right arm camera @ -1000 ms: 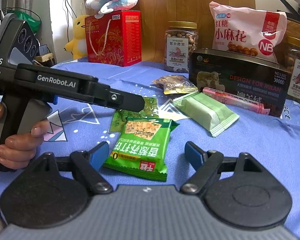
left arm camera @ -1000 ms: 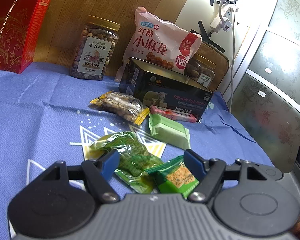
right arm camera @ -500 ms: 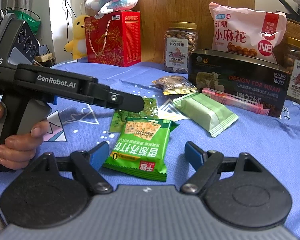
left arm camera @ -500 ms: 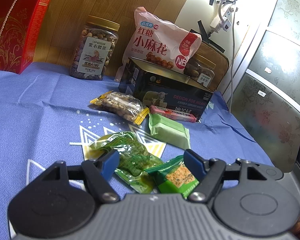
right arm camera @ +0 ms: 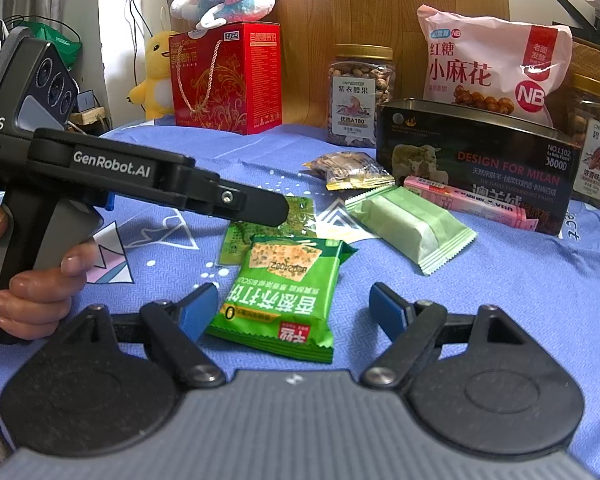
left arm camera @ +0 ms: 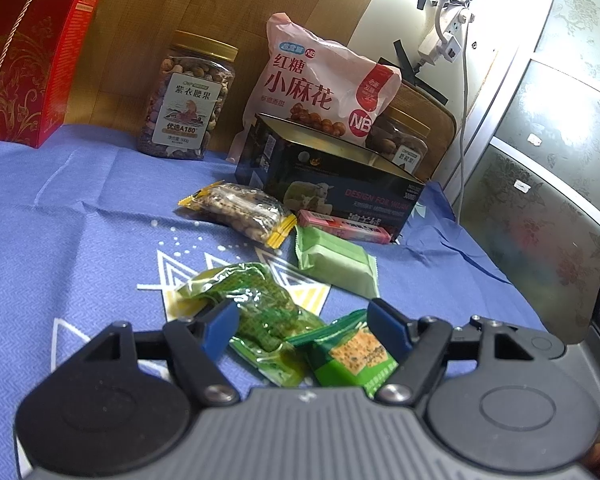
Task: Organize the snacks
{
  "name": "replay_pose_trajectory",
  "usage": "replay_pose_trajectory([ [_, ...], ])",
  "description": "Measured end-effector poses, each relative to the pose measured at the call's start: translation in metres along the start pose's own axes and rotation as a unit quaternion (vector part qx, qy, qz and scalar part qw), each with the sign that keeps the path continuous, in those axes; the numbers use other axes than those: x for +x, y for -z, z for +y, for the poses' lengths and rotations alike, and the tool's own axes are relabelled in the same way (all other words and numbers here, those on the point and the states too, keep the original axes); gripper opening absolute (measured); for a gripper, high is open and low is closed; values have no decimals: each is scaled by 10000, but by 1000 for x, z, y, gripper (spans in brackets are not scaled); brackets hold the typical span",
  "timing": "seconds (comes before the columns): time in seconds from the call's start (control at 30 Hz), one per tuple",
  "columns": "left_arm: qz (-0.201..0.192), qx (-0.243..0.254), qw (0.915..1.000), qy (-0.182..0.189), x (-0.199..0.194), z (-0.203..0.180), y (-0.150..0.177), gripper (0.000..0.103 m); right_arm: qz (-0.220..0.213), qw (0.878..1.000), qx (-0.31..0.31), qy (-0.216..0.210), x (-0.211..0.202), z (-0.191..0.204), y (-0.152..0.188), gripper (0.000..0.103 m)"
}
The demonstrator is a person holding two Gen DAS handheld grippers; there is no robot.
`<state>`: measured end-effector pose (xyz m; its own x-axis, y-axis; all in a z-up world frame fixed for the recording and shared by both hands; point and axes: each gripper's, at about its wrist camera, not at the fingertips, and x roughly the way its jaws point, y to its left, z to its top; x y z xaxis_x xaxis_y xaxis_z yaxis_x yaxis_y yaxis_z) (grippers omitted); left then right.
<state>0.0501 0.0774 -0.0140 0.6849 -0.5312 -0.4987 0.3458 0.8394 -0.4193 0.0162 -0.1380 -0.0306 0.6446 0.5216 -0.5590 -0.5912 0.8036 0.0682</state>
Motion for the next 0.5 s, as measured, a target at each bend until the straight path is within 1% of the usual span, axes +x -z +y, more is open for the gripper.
replay_pose_trajectory([
  [0.33,4,12,10000,32,1,-1,1,73,-2,10000,-2,1,0,0,0,85],
  [0.5,10,17,10000,41,1,-2,1,73,6,10000,-99,-13,0,3,0,83],
])
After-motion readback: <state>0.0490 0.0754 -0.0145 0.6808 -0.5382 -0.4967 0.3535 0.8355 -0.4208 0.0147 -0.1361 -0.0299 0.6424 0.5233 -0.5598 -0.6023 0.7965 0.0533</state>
